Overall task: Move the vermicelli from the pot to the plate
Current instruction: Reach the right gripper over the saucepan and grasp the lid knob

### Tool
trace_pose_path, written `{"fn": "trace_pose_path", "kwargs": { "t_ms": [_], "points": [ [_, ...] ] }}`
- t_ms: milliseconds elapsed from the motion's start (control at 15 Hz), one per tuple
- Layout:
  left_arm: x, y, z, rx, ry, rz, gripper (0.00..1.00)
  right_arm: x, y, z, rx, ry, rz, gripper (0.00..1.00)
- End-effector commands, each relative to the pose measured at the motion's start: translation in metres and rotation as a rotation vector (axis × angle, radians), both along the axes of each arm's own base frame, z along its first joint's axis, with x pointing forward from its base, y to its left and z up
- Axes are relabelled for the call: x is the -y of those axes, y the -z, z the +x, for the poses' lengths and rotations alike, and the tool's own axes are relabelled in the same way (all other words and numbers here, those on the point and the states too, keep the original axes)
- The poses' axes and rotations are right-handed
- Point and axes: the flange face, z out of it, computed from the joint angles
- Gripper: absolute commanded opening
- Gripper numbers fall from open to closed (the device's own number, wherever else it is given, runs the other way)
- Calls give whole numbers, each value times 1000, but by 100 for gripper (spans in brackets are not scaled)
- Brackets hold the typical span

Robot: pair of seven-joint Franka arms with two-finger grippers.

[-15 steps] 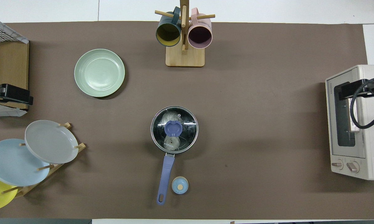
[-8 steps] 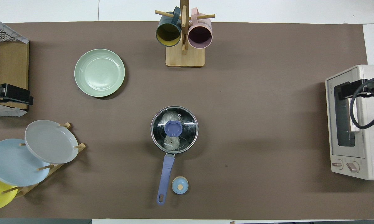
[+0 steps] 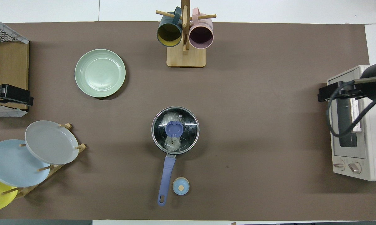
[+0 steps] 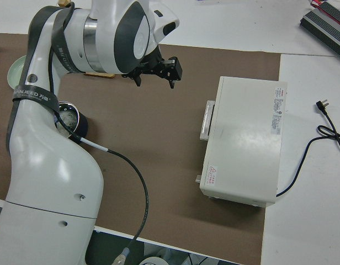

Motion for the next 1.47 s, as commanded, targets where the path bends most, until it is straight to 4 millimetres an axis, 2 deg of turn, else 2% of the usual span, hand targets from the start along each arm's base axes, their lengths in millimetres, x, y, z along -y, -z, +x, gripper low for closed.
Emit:
{"fn": "trace_pose_path", "kwargs": {
  "t_ms": [0,133,400,467,533,600,667,800,933,1000,1400],
  "points": [
    [-3,1,-3,8,-13,-12,100,-61,9,1,-1,32,17,100],
    [-2,1,-3,8,-12,-12,100,-112,21,5,-9,90,22,100],
    [-3,1,-3,8,-13,-12,100,-222,63,19,-14,163,40,100],
    [-3,1,-3,8,-13,-12,100,-243,71,16,-2,167,29,100],
    [-3,1,-3,8,-13,-12,100,-278,83,6,-11,161,26,100],
    [-3,1,-3,8,-13,-12,100,-300,87,0,-14,184,29,100],
    [-3,1,-3,8,-13,-12,100,-314,89,-5,6,224,32,100],
    [-3,1,-3,8,-13,-12,100,-324,93,-7,36,247,61,100],
    [-3,1,-3,8,-13,-12,100,-360,109,-37,29,184,45,100],
    [-3,1,-3,8,-13,-12,100,-361,123,-41,27,182,34,100],
    [-3,1,-3,8,-13,-12,100,-364,158,-70,86,159,64,100]
  ]
}}
